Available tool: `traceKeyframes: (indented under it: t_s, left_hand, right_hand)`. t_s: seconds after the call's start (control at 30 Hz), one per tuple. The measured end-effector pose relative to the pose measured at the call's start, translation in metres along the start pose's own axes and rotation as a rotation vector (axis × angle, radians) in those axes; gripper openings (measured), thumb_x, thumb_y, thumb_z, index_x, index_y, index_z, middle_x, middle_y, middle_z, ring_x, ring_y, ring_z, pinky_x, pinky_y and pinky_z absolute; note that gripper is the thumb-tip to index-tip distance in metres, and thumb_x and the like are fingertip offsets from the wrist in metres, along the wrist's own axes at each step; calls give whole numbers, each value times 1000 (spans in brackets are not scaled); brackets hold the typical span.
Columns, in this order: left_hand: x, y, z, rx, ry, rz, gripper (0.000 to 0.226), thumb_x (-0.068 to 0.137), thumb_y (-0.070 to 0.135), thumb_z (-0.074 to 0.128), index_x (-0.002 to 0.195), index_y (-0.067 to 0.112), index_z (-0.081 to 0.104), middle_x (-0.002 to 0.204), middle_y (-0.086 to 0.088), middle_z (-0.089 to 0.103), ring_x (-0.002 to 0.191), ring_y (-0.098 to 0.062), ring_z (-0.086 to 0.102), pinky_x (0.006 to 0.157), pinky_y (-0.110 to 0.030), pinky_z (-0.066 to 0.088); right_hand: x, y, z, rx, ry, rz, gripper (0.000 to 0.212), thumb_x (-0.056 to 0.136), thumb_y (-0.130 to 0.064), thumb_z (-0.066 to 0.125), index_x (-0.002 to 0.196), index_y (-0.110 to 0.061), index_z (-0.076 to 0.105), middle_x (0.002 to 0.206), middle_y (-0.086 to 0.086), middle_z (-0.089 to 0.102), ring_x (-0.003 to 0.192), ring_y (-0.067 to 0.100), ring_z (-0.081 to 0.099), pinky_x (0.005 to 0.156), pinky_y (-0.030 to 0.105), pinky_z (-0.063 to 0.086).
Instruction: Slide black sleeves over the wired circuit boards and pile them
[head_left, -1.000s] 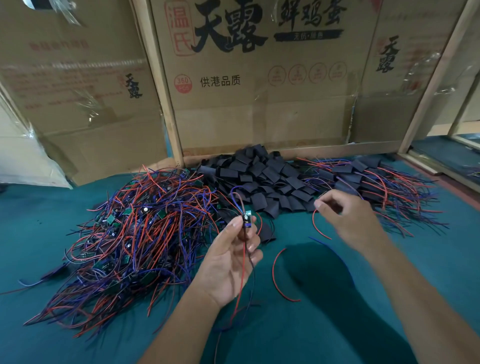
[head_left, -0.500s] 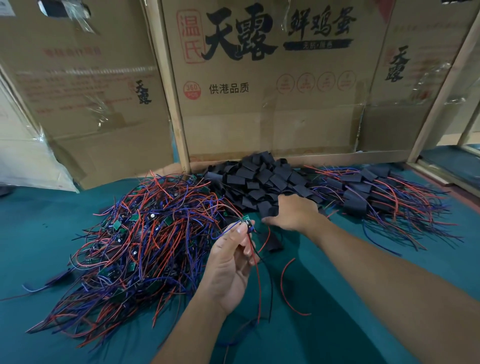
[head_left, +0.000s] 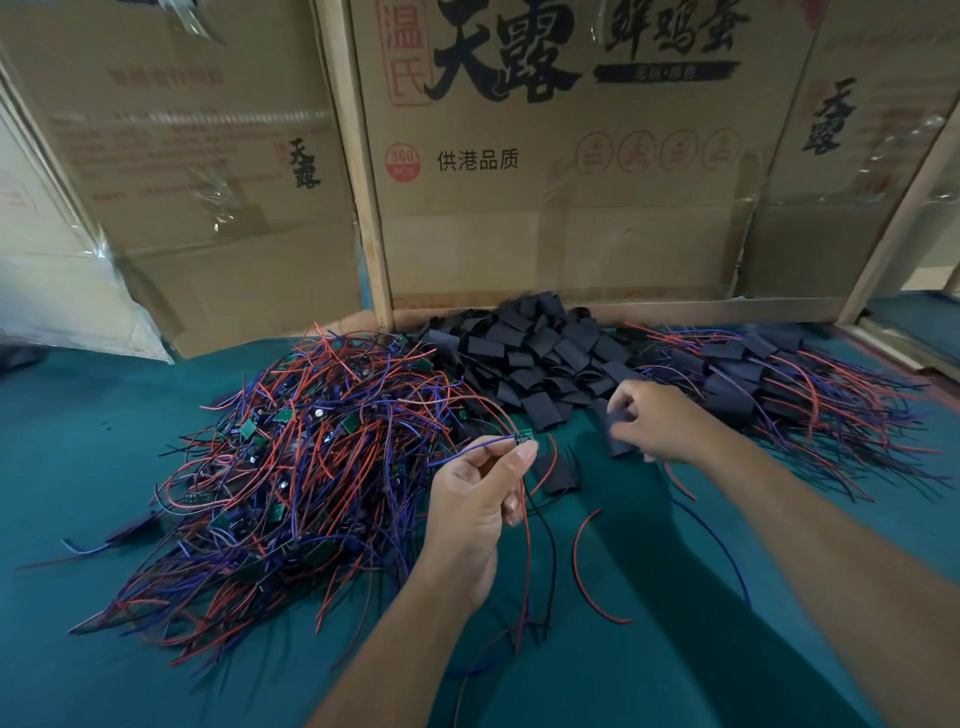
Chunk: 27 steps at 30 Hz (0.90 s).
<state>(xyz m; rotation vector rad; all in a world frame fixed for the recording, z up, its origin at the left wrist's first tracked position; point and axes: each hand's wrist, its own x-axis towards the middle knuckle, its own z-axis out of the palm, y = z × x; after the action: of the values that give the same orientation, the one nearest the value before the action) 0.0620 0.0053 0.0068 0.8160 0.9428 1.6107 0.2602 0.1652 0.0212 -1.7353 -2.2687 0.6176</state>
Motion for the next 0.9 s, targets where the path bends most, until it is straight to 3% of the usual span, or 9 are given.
traceKeyframes:
  t_s: [0.07,0.23,0.4,0.53,0.67,0.77,0.83,0.9]
  left_hand:
    - [-1,-1,0,24,-12,7,36,69,25,79,91,6,57,58,4,43,47,-10,38,44,-21,34]
    - [-2,-5,0,186,-55,102,23,79,24,80,85,8,65,57,6,47,49,-10,37,47,-22,32]
    - [-4,-3,2,249,-70,179,28,76,27,78,88,4,68,59,13,55,51,-2,47,52,-13,39]
    - [-4,-3,2,243,-61,172,33,76,26,82,90,-1,68,61,12,56,52,-3,47,52,-14,38]
    - [-3,-3,2,154,-29,95,17,76,24,81,82,11,72,56,5,49,49,-12,38,48,-24,32]
    - [-3,-2,3,-112,10,-89,17,69,28,88,70,25,71,61,5,48,53,-10,41,49,-22,35]
    - [-4,-2,2,-235,12,-182,20,68,43,79,77,27,69,72,7,55,60,-7,49,55,-21,42]
    - [-6,-2,4,-329,-23,-202,38,71,48,73,98,21,67,85,6,65,67,-7,58,63,-22,50]
  right_hand:
    - [-4,6,0,9,-5,3,13,94,-19,57,106,-23,54,100,-1,60,52,12,66,46,23,45]
    - [-8,10,1,55,-11,-50,15,93,-23,60,107,-26,54,89,-5,57,54,14,61,54,28,48]
    - [-8,6,10,-51,21,-134,19,91,-30,65,109,-25,61,84,-13,55,71,5,52,59,20,39]
    - [-7,1,18,-150,45,-135,36,85,-49,69,109,-27,56,92,-8,52,89,16,54,75,31,45]
    - [-9,0,22,-289,81,-146,27,91,-43,60,109,-23,52,98,-4,51,92,19,52,72,32,41]
    - [-13,-3,23,-361,117,-165,21,93,-41,55,105,-24,50,100,-3,53,89,20,53,70,32,40]
    - [-17,-4,23,-394,118,-158,26,93,-46,53,107,-25,51,103,-4,53,93,21,56,72,33,42]
    - [-19,-4,24,-416,112,-150,34,92,-52,55,114,-25,52,104,-4,50,97,22,57,75,33,44]
